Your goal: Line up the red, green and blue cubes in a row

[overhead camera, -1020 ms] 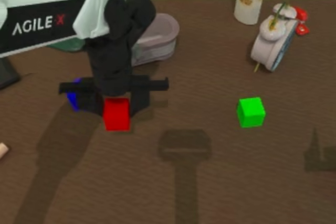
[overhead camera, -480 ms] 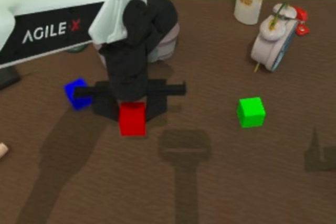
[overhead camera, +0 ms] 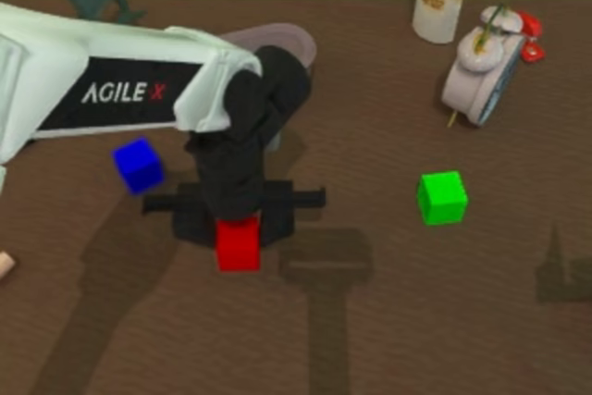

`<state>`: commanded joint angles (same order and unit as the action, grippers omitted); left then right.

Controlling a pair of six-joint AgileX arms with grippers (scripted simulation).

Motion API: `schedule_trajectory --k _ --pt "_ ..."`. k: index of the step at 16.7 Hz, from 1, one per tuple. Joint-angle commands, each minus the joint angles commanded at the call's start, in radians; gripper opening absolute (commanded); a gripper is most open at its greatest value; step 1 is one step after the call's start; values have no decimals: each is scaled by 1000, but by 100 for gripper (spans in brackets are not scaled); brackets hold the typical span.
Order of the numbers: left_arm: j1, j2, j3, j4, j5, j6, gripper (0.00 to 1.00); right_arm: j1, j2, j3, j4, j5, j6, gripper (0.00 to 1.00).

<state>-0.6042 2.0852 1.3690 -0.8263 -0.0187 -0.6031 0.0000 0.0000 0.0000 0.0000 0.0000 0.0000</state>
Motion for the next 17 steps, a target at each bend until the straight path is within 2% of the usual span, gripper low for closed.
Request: schedule_trajectory --k 4,17 --pt "-1 5 -7 9 0 0 0 0 0 0 0 0 0 100" --pt "-1 5 -7 9 0 0 98 0 0 0 0 0 0 100"
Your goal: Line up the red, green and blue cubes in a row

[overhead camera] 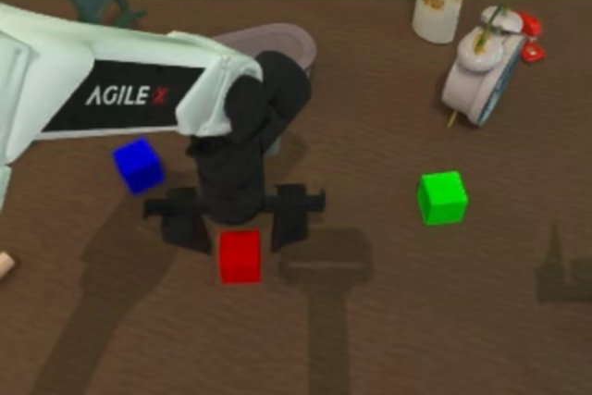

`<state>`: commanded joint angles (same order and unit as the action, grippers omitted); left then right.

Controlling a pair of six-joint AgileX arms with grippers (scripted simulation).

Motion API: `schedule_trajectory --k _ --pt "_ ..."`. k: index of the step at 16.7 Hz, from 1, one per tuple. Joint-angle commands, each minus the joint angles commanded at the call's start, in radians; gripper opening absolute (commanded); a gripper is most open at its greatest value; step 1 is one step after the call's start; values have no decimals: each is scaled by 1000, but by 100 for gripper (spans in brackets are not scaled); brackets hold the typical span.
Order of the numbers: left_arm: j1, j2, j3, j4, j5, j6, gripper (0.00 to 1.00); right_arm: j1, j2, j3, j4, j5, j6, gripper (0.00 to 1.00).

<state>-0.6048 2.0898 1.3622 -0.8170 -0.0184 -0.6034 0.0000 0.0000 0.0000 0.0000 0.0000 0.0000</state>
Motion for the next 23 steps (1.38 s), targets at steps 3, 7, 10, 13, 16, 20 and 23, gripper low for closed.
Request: schedule_trajectory --k 3,7,10,13,16,20,23 --pt "0 0 0 0 0 0 100 0 0 0 0 0 0 100" --pt "0 0 0 0 0 0 100 0 0 0 0 0 0 100" --pt "1 -2 3 -4 0 0 100 0 0 0 0 0 0 100" --pt "4 -27 46 -74 -3 -3 100 0 0 0 0 0 0 100" --pt "12 -71 108 -190 -2 -6 100 0 0 0 0 0 0 100" --pt "16 -102 144 -246 -1 -7 100 0 0 0 0 0 0 100" --pt "11 -99 141 -243 -1 -6 100 0 0 0 0 0 0 100"
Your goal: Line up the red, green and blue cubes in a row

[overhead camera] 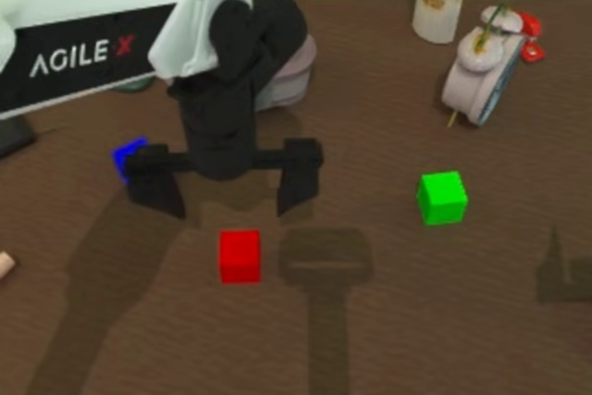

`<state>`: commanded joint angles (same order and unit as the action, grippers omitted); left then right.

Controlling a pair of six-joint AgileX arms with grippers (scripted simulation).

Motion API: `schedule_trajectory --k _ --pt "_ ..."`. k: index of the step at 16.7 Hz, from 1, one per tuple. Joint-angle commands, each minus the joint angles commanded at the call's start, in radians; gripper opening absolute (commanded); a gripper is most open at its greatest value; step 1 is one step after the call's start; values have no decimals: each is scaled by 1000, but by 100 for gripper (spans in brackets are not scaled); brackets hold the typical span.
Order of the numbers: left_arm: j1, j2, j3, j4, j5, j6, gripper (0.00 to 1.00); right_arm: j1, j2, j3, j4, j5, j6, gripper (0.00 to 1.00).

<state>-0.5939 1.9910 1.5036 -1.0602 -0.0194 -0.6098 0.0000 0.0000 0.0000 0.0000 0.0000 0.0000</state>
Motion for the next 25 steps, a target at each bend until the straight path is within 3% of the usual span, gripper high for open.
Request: schedule_trajectory --k 5,11,19,25 --pt "70 -149 -134 86 -6 9 100 41 153 153 -99 -4 26 100" --pt "255 -639 -512 325 -15 73 100 139 683 594 -379 -1 95 100" --pt "500 -1459 -1140 727 -13 325 100 293 1600 1252 -833 3 199 100" --pt "591 -1847 -1423 965 8 526 100 380 2050 1632 -1070 3 260 100"
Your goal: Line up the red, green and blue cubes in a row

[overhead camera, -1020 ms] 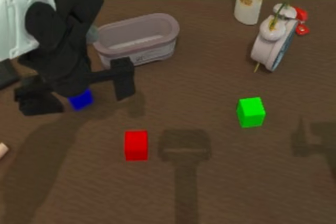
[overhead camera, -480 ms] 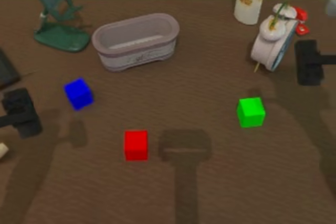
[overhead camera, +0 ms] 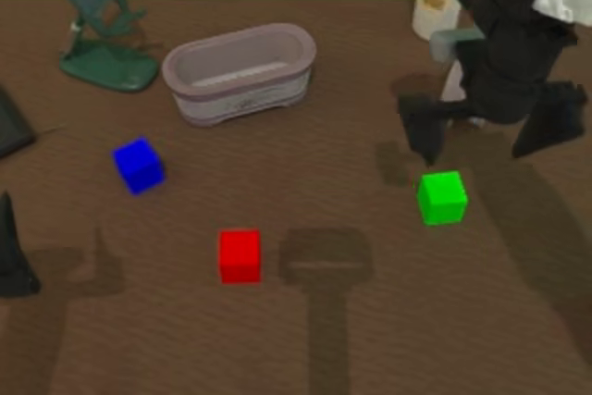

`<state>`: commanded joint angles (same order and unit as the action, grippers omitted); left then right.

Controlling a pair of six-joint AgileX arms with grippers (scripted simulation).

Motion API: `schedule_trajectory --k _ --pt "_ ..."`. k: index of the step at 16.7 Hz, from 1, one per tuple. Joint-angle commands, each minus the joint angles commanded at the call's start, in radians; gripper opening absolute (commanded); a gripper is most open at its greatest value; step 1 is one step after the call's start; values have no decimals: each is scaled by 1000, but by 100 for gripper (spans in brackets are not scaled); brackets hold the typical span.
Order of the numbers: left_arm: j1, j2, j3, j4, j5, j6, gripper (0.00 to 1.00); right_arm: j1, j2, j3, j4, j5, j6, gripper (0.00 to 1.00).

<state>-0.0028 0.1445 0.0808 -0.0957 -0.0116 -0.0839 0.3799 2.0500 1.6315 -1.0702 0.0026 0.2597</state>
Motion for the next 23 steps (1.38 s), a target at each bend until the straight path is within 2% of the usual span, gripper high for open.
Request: schedule_trajectory --k 4,11,18,23 --pt "22 -133 -75 88 11 77 100 27 140 129 -68 0 19 100" --pt "23 -144 -81 96 12 84 100 25 149 135 -67 0 19 100" --pt "23 -144 -81 96 12 84 100 30 235 0 160 1 22 100" --pt "23 -144 -81 96 12 84 100 31 251 -21 191 1 23 100"
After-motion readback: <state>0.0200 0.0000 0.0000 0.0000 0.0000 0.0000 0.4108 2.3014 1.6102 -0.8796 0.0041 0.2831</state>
